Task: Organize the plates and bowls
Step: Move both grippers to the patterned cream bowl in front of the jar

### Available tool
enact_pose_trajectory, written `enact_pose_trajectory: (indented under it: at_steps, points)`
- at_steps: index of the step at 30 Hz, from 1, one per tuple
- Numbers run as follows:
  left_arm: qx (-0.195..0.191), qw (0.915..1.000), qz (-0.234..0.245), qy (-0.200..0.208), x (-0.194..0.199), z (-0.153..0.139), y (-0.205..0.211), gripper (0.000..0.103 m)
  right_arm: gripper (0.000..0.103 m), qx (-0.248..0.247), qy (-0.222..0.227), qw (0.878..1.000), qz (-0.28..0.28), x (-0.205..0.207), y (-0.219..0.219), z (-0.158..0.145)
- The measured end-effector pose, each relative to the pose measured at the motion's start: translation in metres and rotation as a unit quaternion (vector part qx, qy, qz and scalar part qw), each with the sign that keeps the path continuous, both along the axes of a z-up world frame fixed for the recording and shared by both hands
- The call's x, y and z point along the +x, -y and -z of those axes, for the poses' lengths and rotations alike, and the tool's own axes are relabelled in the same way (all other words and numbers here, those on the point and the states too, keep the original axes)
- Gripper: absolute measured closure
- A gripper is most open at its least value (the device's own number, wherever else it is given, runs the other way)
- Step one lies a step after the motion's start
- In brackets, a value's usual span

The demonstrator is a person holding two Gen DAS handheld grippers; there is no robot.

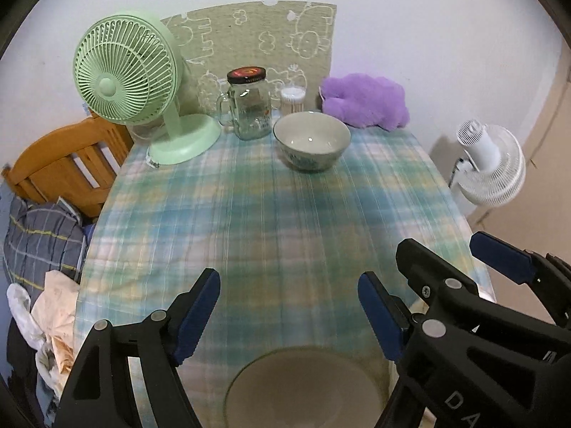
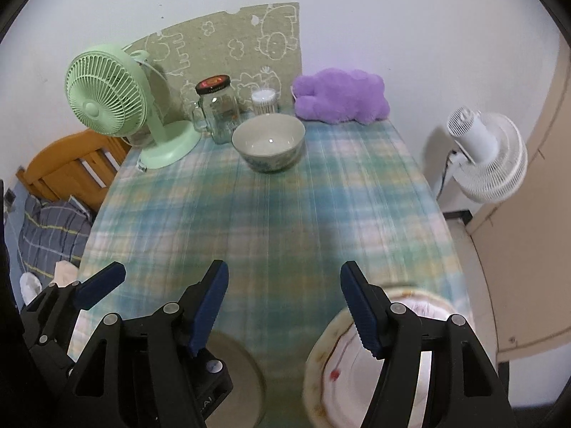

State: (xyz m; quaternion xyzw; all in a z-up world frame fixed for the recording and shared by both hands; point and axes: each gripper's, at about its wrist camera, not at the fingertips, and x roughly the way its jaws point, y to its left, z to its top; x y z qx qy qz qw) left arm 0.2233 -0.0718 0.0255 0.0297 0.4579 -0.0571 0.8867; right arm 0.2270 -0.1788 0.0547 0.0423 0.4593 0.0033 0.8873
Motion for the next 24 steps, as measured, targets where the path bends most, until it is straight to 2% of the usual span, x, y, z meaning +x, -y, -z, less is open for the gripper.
enact_pose_trajectory:
  at_steps: [4, 12, 24]
  points:
    - [-0.005, 0.9994, -0.033, 0.005, 0.017, -0.002, 0.011, 0.022, 0.034, -0.023, 0.006, 0.999, -0.024, 0.023, 0.011, -0.004]
    - [-0.002, 0.9959, -0.085, 0.030, 0.055, -0.008, 0.029, 0.022, 0.034, -0.003, 0.030, 0.997, -0.065, 0.068, 0.034, -0.005]
    - [0.027, 0.9912, -0.118, 0.052, 0.110, -0.005, 0.043, 0.027, 0.034, 0.009, 0.046, 0.995, -0.085, 0.134, 0.045, 0.002]
